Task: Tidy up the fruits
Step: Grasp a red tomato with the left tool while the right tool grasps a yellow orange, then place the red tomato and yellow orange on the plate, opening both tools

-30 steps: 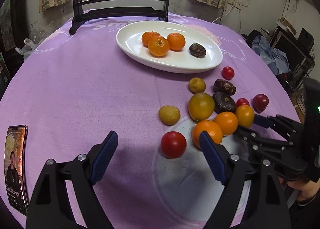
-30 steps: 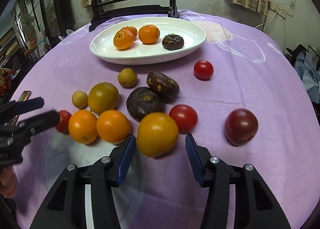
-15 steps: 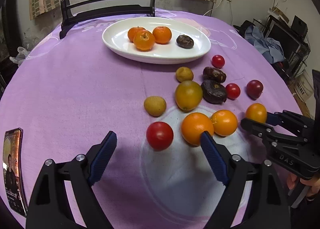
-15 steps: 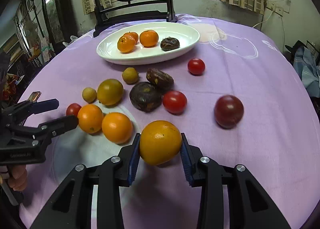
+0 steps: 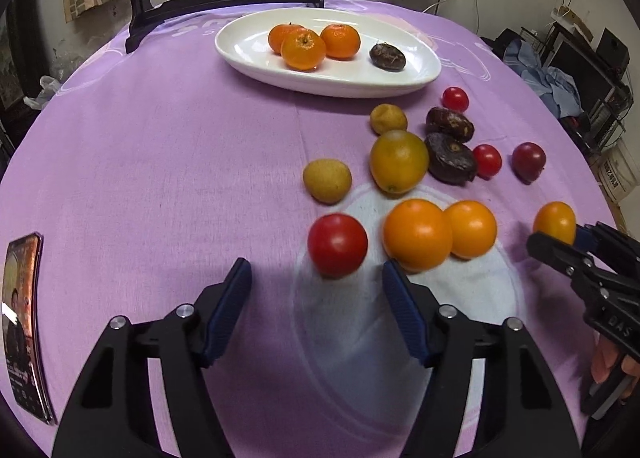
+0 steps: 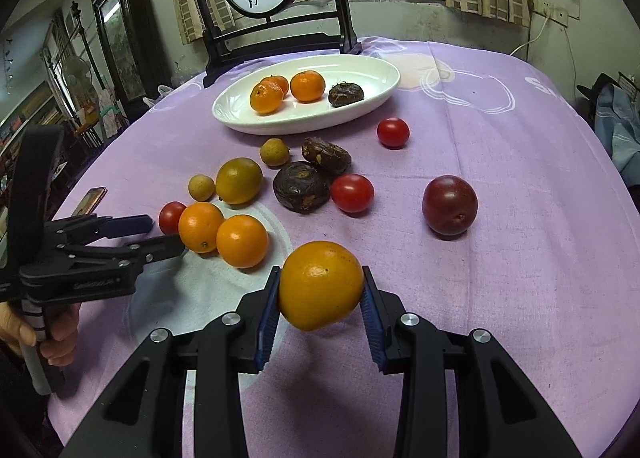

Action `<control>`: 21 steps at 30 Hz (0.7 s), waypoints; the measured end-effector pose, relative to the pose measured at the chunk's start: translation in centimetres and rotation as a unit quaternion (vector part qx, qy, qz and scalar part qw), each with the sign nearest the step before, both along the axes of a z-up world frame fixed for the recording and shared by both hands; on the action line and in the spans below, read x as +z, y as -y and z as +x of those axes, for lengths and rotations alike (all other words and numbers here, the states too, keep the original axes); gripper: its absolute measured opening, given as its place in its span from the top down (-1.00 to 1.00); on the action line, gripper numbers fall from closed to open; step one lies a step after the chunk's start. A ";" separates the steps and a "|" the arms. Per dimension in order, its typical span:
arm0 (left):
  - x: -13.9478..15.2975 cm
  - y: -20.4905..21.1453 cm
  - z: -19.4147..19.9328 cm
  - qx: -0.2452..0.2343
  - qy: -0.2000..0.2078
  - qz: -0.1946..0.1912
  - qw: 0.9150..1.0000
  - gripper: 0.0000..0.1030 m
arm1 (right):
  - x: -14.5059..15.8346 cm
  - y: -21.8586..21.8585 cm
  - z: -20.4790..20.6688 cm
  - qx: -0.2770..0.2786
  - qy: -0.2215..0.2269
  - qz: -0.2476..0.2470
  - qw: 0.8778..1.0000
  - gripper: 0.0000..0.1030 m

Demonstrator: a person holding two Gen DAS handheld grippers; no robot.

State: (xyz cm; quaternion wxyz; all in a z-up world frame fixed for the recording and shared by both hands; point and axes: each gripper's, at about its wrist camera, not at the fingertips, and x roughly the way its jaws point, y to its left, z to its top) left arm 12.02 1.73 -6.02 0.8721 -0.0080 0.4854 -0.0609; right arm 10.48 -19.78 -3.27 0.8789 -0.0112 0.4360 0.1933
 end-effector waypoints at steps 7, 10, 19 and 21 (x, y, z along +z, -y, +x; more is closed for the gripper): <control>0.6 0.6 0.6 -0.014 0.002 -0.003 1.000 0.45 | -0.2 0.0 0.0 0.003 -0.002 0.004 1.000 0.26; 1.5 0.3 0.0 -0.010 0.017 0.009 1.000 0.46 | 0.3 -0.1 -0.3 0.004 0.004 0.005 1.000 0.26; 8.1 -0.5 1.5 -0.013 0.071 -0.016 0.997 0.46 | 5.3 -1.6 0.5 0.033 0.053 -0.001 0.998 0.26; 9.2 0.0 3.2 -0.013 0.082 -0.019 0.996 0.46 | 6.9 -2.6 1.7 0.041 0.076 -0.016 0.996 0.26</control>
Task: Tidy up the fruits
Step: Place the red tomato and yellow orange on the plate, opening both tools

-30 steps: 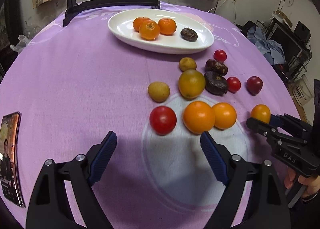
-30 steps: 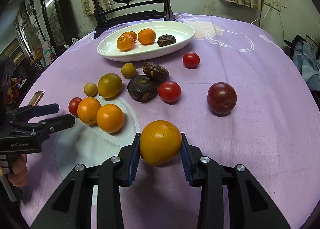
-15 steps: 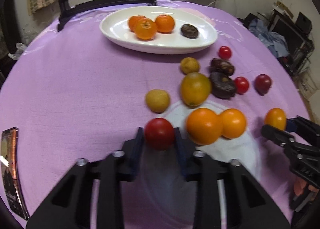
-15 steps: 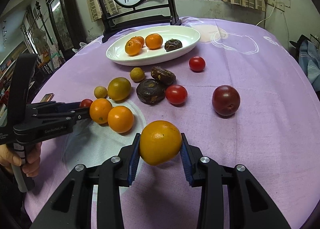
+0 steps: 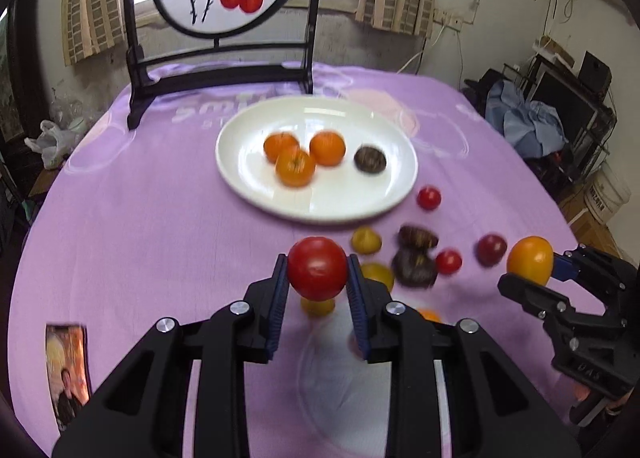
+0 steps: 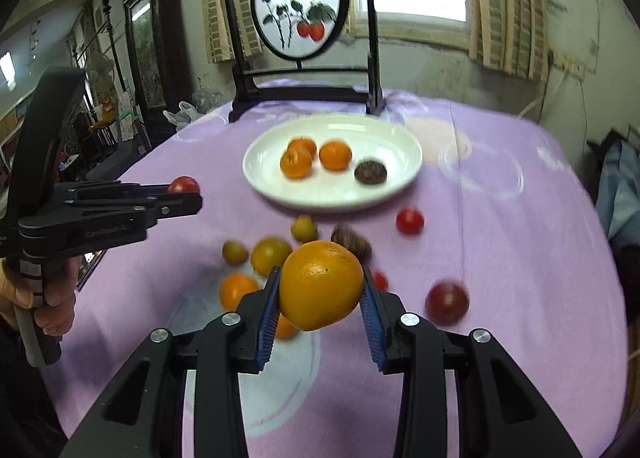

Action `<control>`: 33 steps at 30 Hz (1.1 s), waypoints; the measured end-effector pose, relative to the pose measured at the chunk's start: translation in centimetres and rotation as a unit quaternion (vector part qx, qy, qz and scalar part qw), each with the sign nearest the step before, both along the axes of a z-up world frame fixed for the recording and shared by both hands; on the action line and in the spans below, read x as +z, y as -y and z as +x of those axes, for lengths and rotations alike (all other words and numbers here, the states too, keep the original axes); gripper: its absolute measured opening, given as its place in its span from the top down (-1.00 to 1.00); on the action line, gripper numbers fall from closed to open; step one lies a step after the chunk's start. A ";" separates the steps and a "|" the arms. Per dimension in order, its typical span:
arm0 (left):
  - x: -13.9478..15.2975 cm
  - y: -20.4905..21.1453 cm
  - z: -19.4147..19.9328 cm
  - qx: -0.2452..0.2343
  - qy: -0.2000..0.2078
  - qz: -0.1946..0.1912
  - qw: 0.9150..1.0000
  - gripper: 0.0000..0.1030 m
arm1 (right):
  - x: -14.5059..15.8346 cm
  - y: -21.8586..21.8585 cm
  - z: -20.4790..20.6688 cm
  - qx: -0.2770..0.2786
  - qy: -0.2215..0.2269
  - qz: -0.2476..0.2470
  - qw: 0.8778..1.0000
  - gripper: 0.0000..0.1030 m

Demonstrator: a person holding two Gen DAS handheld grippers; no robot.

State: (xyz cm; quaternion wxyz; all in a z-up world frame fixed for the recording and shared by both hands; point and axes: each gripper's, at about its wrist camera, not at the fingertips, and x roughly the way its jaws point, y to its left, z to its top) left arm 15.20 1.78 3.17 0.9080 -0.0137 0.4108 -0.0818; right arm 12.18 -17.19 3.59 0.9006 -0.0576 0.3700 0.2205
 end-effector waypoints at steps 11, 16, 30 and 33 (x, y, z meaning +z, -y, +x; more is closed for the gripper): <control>-3.4 -1.4 12.1 0.071 -0.048 0.008 0.996 0.46 | -2.1 -5.0 11.2 0.011 -0.019 -0.051 0.998 0.26; -5.4 -2.7 15.7 0.090 -0.072 0.002 0.993 0.46 | -5.1 -6.4 14.2 0.009 -0.050 -0.074 0.996 0.26; -3.6 -3.1 13.4 0.116 -0.055 -0.005 0.992 -0.25 | -3.4 -4.2 12.2 0.001 -0.044 -0.036 0.998 -0.07; -2.4 -2.2 10.7 0.101 -0.042 -0.001 0.994 -0.27 | -2.3 -2.7 10.1 -0.004 -0.033 -0.034 0.999 -0.09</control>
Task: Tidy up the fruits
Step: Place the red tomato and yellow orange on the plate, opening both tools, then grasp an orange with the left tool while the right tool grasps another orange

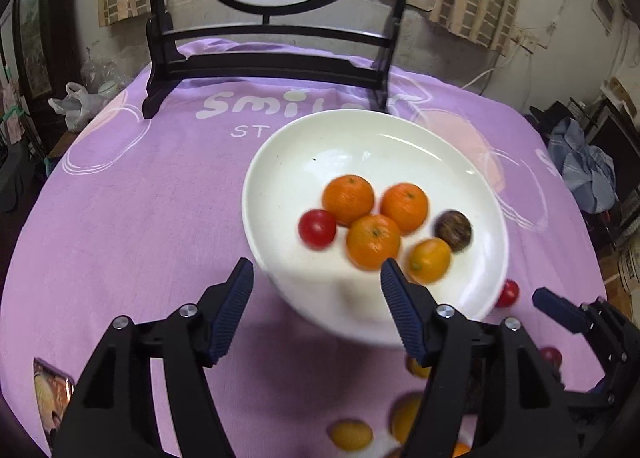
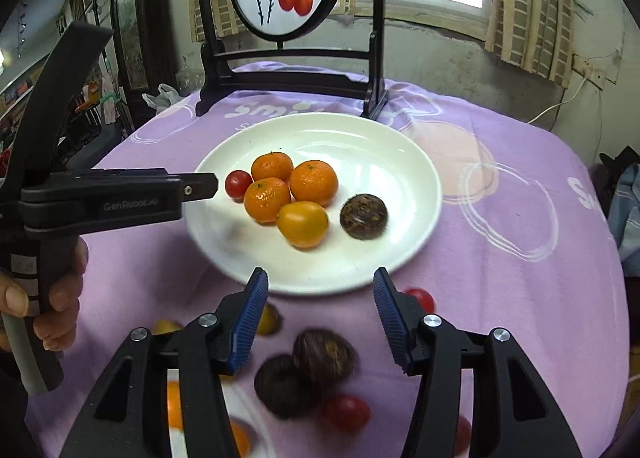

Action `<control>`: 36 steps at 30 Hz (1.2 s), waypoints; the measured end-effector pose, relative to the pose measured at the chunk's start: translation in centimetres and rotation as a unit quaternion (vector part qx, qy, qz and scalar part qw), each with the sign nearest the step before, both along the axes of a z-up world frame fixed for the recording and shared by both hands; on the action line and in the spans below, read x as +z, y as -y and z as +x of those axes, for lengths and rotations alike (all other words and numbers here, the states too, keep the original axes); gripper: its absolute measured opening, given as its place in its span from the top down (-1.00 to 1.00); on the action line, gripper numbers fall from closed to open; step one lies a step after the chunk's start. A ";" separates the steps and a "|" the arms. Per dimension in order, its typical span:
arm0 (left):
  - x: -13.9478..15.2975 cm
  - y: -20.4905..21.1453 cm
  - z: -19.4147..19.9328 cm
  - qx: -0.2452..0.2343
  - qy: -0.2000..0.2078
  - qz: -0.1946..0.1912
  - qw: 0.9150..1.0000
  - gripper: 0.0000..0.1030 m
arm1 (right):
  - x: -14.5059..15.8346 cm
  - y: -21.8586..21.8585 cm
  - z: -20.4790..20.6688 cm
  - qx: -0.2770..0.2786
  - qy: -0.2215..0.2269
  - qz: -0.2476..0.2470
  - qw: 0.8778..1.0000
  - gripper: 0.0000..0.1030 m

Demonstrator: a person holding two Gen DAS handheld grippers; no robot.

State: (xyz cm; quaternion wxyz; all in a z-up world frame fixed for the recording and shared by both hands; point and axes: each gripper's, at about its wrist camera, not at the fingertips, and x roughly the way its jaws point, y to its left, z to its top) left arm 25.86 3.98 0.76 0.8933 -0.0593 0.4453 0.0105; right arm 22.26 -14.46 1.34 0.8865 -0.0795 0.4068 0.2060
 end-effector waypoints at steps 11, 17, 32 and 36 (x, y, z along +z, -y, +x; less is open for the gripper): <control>0.5 2.3 -11.5 -0.032 0.035 0.013 0.999 -0.48 | -0.5 3.8 -8.7 -0.001 0.000 -0.008 1.000 -0.17; -1.9 2.3 -13.9 -0.039 0.024 0.005 0.999 -0.49 | -3.0 2.3 -12.2 0.025 -0.013 -0.025 0.999 -0.17; -3.1 0.7 -14.1 -0.051 0.023 -0.021 0.998 -0.55 | -5.8 -1.3 -11.1 0.043 -0.041 -0.050 0.997 -0.17; -3.1 1.1 -14.3 -0.068 0.020 -0.031 0.997 -0.60 | -6.0 -2.1 -9.9 0.056 -0.044 -0.048 0.996 -0.17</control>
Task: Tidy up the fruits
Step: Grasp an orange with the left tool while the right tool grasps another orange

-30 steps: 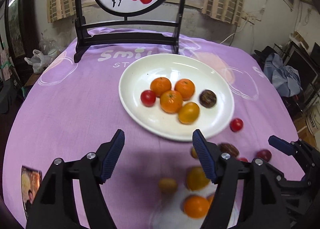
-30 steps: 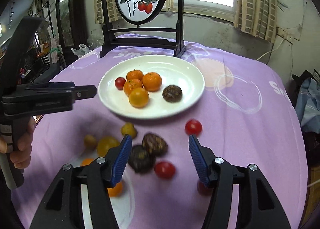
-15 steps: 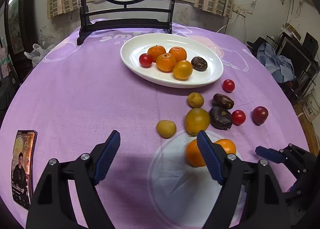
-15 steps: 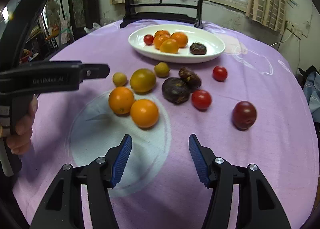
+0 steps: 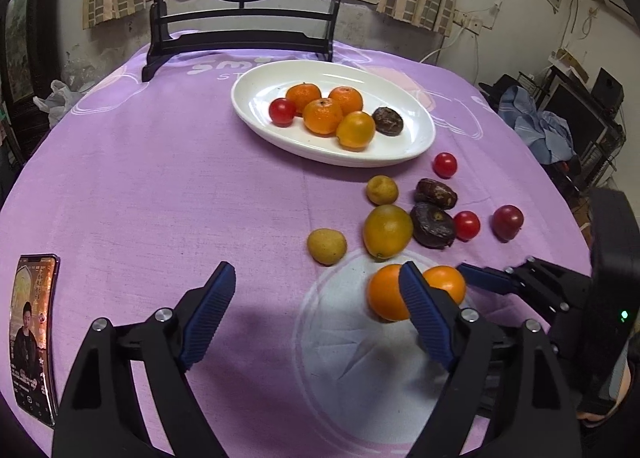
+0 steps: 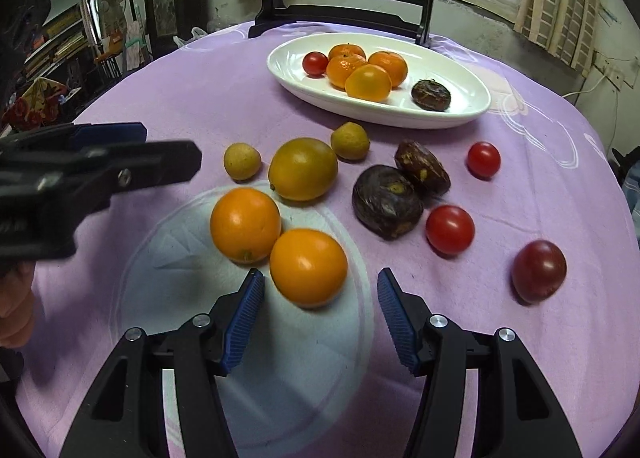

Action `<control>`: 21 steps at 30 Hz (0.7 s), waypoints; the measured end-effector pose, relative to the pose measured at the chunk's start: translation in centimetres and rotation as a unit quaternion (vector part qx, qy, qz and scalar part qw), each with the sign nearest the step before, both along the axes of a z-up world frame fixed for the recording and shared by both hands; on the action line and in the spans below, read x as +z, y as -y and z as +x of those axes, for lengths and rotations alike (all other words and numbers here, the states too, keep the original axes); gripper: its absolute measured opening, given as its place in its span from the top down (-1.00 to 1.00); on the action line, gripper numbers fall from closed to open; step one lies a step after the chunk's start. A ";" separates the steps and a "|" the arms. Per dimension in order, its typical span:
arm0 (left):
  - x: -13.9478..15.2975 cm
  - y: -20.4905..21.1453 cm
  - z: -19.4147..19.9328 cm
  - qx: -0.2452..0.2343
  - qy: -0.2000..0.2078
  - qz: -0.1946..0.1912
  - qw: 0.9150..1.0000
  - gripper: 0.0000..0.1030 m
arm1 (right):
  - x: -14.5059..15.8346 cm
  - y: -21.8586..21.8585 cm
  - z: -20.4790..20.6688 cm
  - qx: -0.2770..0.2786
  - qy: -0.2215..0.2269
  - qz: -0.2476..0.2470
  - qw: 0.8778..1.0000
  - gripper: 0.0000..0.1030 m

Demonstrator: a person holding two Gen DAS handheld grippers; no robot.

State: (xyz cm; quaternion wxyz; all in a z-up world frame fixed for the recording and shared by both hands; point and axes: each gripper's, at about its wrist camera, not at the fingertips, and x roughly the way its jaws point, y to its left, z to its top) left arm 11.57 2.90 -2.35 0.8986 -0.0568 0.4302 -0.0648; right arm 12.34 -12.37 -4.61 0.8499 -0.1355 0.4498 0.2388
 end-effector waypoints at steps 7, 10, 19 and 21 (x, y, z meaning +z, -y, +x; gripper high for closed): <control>-0.9 0.1 0.3 -0.003 -0.020 -0.010 1.000 -0.60 | 0.4 0.1 0.1 0.012 0.001 0.010 1.000 0.29; -1.2 0.4 0.2 -0.011 -0.027 -0.026 0.999 -0.60 | 0.7 1.4 -0.4 -0.010 0.007 0.013 1.000 0.29; -1.6 3.8 -0.8 -0.051 -0.029 0.008 0.998 -0.60 | 0.8 5.6 -2.7 -0.056 0.011 0.032 0.998 0.29; -1.8 4.2 -0.7 -0.048 -0.033 0.018 0.998 -0.60 | 0.8 5.9 -3.0 -0.056 0.012 0.036 0.998 0.29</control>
